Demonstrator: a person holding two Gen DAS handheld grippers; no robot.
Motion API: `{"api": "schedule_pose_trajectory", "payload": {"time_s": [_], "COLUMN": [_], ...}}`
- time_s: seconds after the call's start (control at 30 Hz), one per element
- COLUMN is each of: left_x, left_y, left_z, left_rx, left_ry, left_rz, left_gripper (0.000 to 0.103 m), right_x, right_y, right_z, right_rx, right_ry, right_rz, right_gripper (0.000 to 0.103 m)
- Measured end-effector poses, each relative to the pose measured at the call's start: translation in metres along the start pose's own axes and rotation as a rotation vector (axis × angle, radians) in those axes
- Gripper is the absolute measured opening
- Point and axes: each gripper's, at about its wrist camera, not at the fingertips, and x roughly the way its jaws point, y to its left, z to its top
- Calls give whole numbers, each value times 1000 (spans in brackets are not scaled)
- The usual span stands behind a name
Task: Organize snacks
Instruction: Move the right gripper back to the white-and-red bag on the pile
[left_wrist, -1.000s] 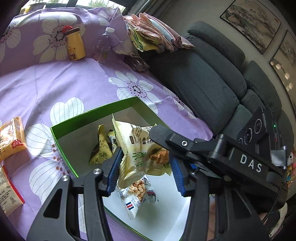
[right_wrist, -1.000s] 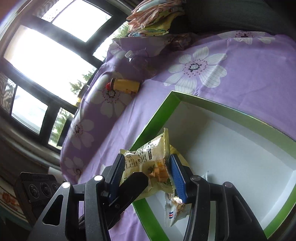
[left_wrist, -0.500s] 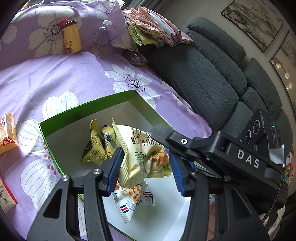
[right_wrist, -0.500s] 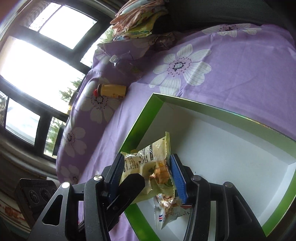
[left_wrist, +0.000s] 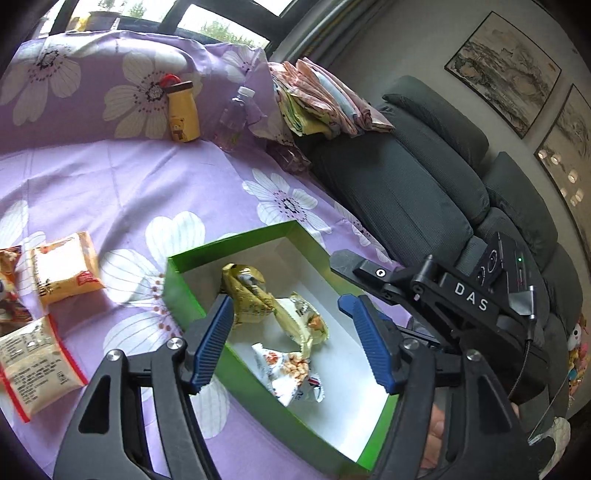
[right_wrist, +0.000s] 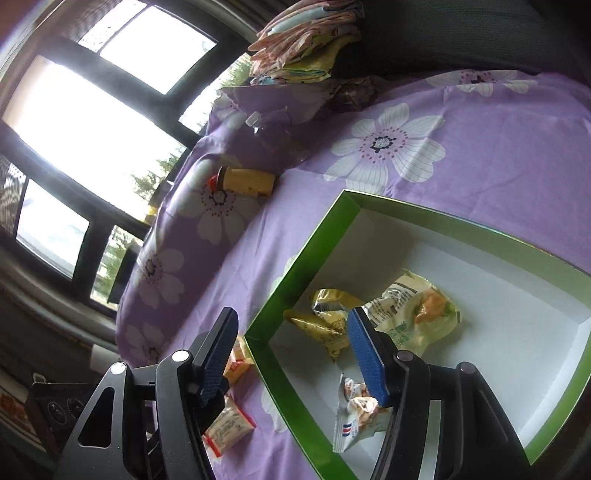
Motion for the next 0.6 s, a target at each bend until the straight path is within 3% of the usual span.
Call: {"api": "schedule_pose_trajectory", "payload": {"time_s": [0.13, 0.37, 0.6], "left_x": [-43, -117, -137], "left_y": [24, 81, 137], "left_z": [-3, -24, -46], "left_rx": [-18, -137, -271], "left_ry": [-46, -161, -172], "left_rz": [107, 266, 375], "left_gripper": [77, 87, 88], "right_x": [6, 26, 60], "right_y": [25, 82, 114], "right_z": [-11, -45, -84], "right_rx": [-74, -249, -355], "right_ry": [20, 95, 247], "right_rz": [10, 83, 156], "right_gripper": [69, 79, 82]}}
